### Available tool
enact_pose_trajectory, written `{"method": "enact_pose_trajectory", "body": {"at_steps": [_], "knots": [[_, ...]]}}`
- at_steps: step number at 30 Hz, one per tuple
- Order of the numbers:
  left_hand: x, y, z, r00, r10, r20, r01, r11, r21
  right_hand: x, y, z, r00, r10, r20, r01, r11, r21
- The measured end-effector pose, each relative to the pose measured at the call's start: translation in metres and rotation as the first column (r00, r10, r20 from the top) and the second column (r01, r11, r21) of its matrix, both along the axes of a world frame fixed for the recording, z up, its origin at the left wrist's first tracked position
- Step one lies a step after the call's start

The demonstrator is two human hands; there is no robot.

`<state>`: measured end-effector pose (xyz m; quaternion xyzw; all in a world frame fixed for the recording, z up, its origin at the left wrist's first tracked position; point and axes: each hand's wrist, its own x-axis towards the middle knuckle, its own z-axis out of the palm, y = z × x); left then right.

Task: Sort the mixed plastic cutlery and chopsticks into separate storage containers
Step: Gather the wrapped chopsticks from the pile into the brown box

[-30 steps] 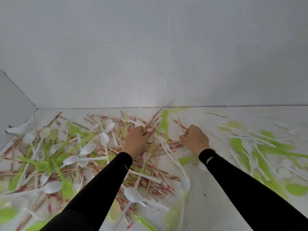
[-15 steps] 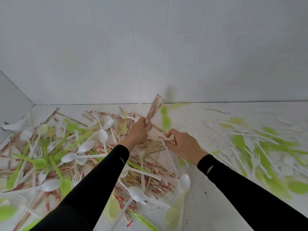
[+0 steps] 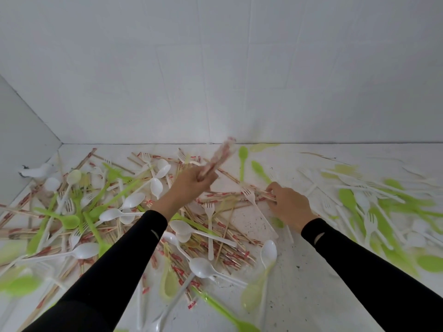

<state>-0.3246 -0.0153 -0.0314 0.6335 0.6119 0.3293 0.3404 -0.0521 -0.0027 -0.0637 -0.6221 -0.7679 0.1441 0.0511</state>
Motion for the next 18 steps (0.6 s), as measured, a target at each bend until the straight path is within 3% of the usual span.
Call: {"method": "enact_pose_trajectory", "body": {"at_steps": [3,6,12,15,18], "knots": [[0.007,-0.002,-0.02,0.956,-0.057,-0.287,0.049,0.998,-0.037,0.0,0.002,0.005,0.985,-0.065,-0.16,0.071,0.997,0.035],[0.016,-0.003,-0.03,0.914,-0.071,-0.401,0.048,0.997,-0.066,-0.01,0.0,0.014,0.966,-0.003,-0.26,0.014,0.999,0.041],[0.027,-0.005,-0.043,0.832,-0.109,-0.543,0.089,0.994,-0.065,-0.031,-0.013,0.005,0.969,0.233,-0.082,-0.24,0.966,-0.096],[0.025,-0.007,-0.049,0.746,-0.158,-0.647,0.173,0.984,-0.041,-0.028,-0.014,-0.004,0.974,0.222,-0.046,-0.225,0.969,-0.098],[0.021,-0.006,-0.048,0.736,-0.162,-0.657,0.177,0.983,-0.045,-0.016,-0.01,-0.005,0.985,0.166,-0.042,-0.169,0.982,-0.083]]}}
